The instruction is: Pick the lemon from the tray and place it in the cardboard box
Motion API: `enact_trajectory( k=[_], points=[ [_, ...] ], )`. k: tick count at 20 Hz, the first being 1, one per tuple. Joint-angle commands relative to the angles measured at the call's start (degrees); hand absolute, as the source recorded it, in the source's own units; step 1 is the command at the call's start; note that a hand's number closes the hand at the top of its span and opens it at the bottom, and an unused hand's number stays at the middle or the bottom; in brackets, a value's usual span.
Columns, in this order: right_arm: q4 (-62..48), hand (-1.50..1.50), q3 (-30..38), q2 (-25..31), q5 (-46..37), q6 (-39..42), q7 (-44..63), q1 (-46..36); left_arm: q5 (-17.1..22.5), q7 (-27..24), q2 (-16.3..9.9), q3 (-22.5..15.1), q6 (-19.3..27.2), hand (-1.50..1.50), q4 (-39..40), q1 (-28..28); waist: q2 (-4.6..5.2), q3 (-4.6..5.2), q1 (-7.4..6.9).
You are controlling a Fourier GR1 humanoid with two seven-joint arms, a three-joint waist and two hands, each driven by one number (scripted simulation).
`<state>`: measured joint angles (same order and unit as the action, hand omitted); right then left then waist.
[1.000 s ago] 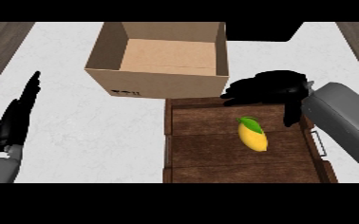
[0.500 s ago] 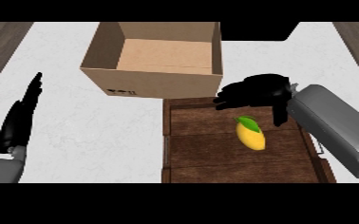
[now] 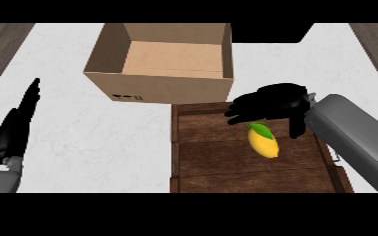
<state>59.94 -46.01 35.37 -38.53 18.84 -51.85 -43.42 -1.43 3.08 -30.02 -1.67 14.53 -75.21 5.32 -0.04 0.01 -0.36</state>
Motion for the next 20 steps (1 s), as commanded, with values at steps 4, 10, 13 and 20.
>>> enact_trajectory(
  k=[4,10,13,20],
  points=[
    [7.22,-1.5,-0.54,0.77,1.81,9.12,-2.96,0.63,-0.37,0.41,0.19,1.26,-1.46,0.0,0.75,0.92,-0.05,0.03,0.28],
    [8.9,-1.5,-0.63,1.87,-3.85,6.58,2.33,3.96,-0.66,-0.35,1.47,2.71,-1.96,0.0,-2.05,-2.03,0.01,0.0,-0.03],
    [9.47,-1.5,-1.63,-1.58,-5.53,7.08,7.25,4.96,-3.87,1.97,2.93,0.78,-0.54,0.0,-0.93,1.05,0.06,0.0,0.16],
    [5.01,1.5,3.38,-4.81,-7.96,-3.34,3.85,7.23,-3.48,3.74,2.79,2.8,-2.87,0.0,-2.24,1.16,0.15,-0.05,-0.1]
  ],
)
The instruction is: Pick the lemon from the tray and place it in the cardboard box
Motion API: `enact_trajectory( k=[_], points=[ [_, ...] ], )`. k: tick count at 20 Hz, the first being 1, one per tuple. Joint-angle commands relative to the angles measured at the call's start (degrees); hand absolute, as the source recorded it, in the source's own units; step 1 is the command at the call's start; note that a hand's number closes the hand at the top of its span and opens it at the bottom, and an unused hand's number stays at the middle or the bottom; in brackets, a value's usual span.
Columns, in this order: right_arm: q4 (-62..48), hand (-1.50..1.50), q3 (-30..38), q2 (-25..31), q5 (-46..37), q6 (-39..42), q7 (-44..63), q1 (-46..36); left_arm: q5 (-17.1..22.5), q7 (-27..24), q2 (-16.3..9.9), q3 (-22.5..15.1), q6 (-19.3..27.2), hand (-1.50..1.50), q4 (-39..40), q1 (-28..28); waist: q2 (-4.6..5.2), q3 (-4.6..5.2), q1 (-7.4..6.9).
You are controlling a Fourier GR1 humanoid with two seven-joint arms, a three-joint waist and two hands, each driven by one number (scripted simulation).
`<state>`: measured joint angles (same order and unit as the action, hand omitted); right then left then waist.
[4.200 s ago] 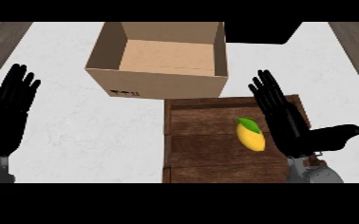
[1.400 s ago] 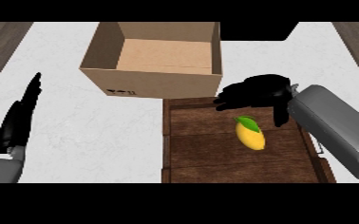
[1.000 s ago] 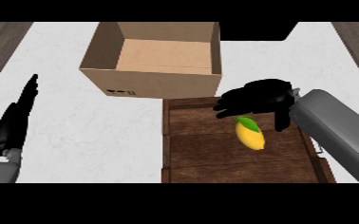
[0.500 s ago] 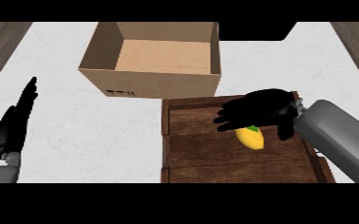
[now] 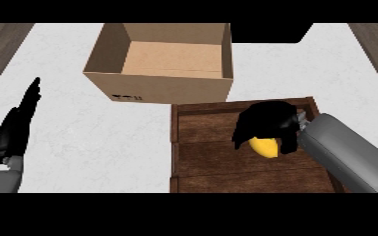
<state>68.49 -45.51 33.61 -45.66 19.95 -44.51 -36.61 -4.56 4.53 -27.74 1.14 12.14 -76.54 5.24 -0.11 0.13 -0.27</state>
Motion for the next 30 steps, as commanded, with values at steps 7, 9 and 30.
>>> enact_trajectory(
  k=[7,9,30],
  points=[
    [-1.15,1.5,10.02,-8.88,-0.95,-5.77,13.3,5.56,-2.06,-0.39,2.9,0.2,1.84,0.0,-0.79,-2.6,-0.32,-0.09,1.06],
    [-5.91,1.5,16.46,-8.89,0.79,-7.02,24.69,9.01,-1.54,0.46,1.31,1.89,1.76,0.0,0.41,-2.31,-1.02,-0.01,5.52],
    [14.67,1.5,20.93,-27.47,-26.09,-27.63,99.43,5.24,-0.74,-0.58,-0.04,3.11,0.56,0.0,-1.01,-4.97,-2.43,0.41,4.16]
  ],
)
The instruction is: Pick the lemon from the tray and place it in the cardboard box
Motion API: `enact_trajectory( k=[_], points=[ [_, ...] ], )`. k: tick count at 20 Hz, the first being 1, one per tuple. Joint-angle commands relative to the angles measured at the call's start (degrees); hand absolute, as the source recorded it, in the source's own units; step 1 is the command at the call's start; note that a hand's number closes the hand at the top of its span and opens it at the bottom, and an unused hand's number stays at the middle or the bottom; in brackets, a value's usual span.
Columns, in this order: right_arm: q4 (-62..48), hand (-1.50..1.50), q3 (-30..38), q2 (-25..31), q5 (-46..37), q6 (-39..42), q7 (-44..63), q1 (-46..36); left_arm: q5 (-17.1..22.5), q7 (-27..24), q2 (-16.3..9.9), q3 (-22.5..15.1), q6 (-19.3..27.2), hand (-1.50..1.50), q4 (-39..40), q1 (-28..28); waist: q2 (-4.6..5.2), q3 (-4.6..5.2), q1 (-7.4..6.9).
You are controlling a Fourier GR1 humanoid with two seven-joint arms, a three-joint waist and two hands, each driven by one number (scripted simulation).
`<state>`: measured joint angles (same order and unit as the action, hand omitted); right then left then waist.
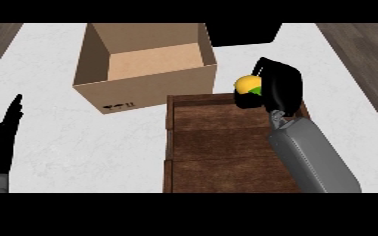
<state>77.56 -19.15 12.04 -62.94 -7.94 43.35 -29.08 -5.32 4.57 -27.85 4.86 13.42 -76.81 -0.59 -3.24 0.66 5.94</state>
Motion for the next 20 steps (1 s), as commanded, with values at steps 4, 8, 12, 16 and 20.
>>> enact_trajectory(
  k=[4,8,12,16,20],
  points=[
    [9.57,1.5,-12.11,-11.7,-14.13,7.26,27.51,-8.99,0.68,0.95,-0.32,-1.26,-3.0,0.0,-0.44,4.93,2.29,-0.46,-5.17],
    [9.15,1.5,-11.51,-11.89,-9.72,8.77,35.95,-19.28,-0.11,0.62,0.72,-2.79,-3.68,0.0,-0.96,6.47,3.02,-0.59,-7.32],
    [3.88,1.5,-8.25,-11.96,-8.48,4.2,37.47,-25.79,-1.16,-0.3,1.39,-2.78,-2.87,0.0,0.88,7.22,3.37,-0.58,-7.98],
    [-6.22,1.5,-3.2,-11.98,-6.24,-2.72,33.76,-29.22,-2.38,0.6,3.07,-4.41,-1.95,0.0,-0.8,7.23,3.75,-0.63,-8.94],
    [-13.5,1.5,4.66,-12.0,-3.14,-5.36,29.98,-34.5,-1.91,0.45,2.39,-3.91,-3.14,0.0,-0.1,8.34,4.09,-0.64,-9.58]
  ],
)
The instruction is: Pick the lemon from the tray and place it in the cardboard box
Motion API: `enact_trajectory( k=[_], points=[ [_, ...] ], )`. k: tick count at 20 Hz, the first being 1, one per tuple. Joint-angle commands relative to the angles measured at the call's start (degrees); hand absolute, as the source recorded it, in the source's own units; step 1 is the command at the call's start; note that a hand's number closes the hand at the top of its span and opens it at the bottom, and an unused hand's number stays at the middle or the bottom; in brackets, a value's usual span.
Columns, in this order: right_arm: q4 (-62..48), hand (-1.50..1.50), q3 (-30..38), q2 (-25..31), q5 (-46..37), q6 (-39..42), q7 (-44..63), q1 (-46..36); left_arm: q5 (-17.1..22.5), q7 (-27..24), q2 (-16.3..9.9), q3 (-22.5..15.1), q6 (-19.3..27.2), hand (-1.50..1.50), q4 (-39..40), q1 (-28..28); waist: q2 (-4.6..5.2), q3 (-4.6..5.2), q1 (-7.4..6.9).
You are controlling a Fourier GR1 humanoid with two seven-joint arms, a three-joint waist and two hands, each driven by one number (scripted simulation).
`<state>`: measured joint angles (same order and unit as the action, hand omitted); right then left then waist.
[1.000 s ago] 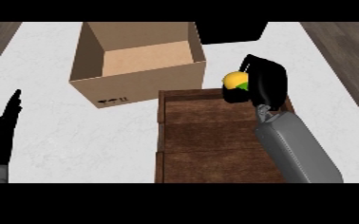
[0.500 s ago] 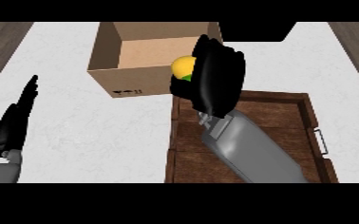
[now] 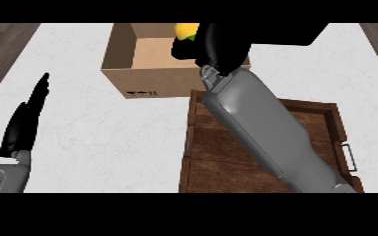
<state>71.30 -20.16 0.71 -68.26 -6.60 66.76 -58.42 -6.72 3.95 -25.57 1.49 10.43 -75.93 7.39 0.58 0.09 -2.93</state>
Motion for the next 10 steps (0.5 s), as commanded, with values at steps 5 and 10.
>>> enact_trajectory(
  k=[5,10],
  points=[
    [-19.21,1.5,9.58,-0.69,4.35,-16.33,-0.05,-5.7,-1.04,-2.49,1.16,-0.28,0.45,0.0,2.6,2.3,1.22,0.02,-1.31],
    [-30.66,1.5,14.15,-0.69,5.91,-20.25,-2.53,-10.9,-1.37,-1.63,1.05,-0.72,-0.01,0.0,0.87,1.69,1.02,-0.01,-2.27]
  ],
)
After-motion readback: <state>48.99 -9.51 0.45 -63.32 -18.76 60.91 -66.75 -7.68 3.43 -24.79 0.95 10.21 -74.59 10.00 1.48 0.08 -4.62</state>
